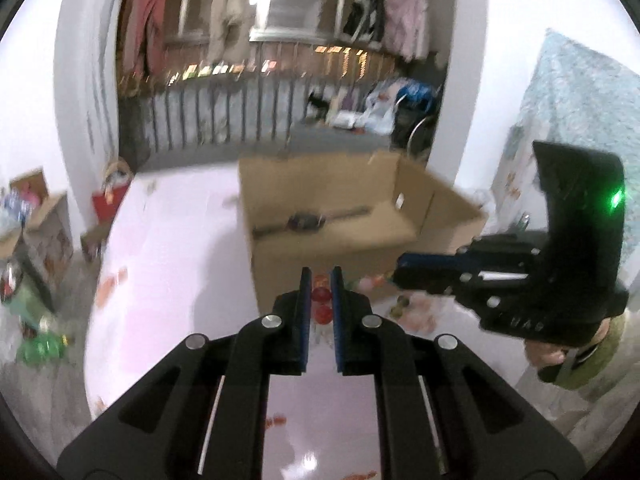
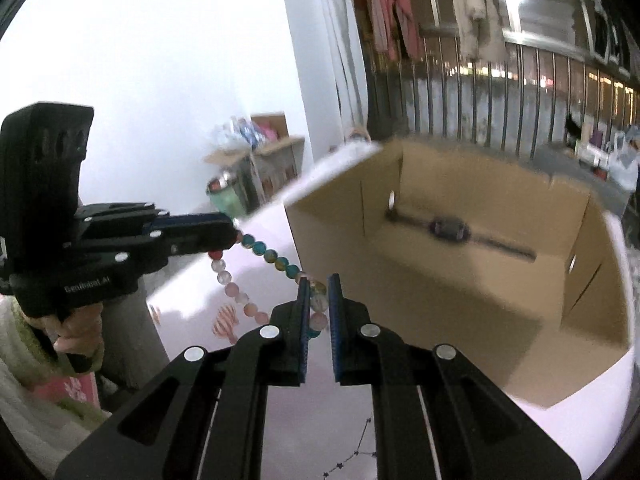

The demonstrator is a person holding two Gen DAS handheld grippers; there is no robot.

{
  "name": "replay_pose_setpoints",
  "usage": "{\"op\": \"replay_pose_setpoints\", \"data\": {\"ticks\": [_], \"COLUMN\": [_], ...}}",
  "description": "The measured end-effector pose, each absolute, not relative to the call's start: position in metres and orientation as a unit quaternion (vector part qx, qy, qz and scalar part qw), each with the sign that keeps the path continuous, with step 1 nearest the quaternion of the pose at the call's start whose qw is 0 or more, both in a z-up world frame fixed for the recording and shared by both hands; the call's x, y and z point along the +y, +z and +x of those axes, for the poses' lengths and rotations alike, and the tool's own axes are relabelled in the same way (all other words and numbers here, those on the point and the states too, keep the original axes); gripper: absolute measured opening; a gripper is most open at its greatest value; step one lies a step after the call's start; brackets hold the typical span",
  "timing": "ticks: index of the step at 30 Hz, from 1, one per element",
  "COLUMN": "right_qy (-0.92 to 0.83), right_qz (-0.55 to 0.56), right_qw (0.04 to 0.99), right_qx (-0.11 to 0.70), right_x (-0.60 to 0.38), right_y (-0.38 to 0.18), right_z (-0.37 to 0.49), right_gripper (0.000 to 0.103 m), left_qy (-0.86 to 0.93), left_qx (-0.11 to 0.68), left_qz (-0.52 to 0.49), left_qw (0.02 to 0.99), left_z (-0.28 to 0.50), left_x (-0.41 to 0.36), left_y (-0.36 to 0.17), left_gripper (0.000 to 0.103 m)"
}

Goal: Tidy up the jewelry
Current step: 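Carry the bead bracelet into the box and open both grippers, then withdraw both grippers from the box toward the remaining jewelry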

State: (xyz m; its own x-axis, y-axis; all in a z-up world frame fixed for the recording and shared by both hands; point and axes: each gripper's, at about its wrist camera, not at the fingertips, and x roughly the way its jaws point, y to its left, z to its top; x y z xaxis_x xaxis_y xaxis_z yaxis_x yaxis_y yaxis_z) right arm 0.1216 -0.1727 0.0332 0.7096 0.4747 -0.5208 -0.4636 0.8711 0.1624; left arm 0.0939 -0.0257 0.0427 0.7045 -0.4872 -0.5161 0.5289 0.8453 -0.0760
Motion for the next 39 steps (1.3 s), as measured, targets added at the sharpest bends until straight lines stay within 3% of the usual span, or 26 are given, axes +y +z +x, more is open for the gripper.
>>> {"op": "replay_pose_setpoints", "data": {"ticks": [4,8,15,24,28,33,39], "right_qy": [0.251,0.234,0.197,0.178,0.177,0.175,0.183], "right_qz": [0.028,0.048,0.095,0.122,0.126,0.122,0.097], "right_qw": [0.932,0.929,0.884,0.828,0.825,0.836,0.883], "right_qx": [0.261,0.284,0.413,0.517,0.522,0.506,0.422], "right_x": [-0.188,-0.205,-0.224,-0.219,-0.218,-0.222,-0.235], "right_y": [0.071,0.085,0.051,-0.006,-0.013,-0.006,0.034], "right_z": [0.14,0.179,0.267,0.302,0.3,0.291,0.239], "right_gripper": [0.009,0.009,0.009,0.01,0.01,0.01,0.01], "left_qy": [-0.298,-0.301,-0.282,-0.248,-0.243,-0.24,-0.252], "left_qx": [0.236,0.253,0.369,0.451,0.444,0.421,0.351], "left_qz": [0.052,0.061,0.089,0.135,0.136,0.115,0.089], "left_qw": [0.923,0.917,0.881,0.847,0.852,0.867,0.897], "left_z": [0.112,0.154,0.25,0.286,0.285,0.275,0.23], "left_x": [-0.041,-0.062,-0.1,-0.109,-0.106,-0.096,-0.075], "left_y": [0.084,0.097,0.054,0.002,0.004,0.018,0.052], "left_gripper": [0.008,0.008,0.008,0.009,0.029,0.03,0.036]}}
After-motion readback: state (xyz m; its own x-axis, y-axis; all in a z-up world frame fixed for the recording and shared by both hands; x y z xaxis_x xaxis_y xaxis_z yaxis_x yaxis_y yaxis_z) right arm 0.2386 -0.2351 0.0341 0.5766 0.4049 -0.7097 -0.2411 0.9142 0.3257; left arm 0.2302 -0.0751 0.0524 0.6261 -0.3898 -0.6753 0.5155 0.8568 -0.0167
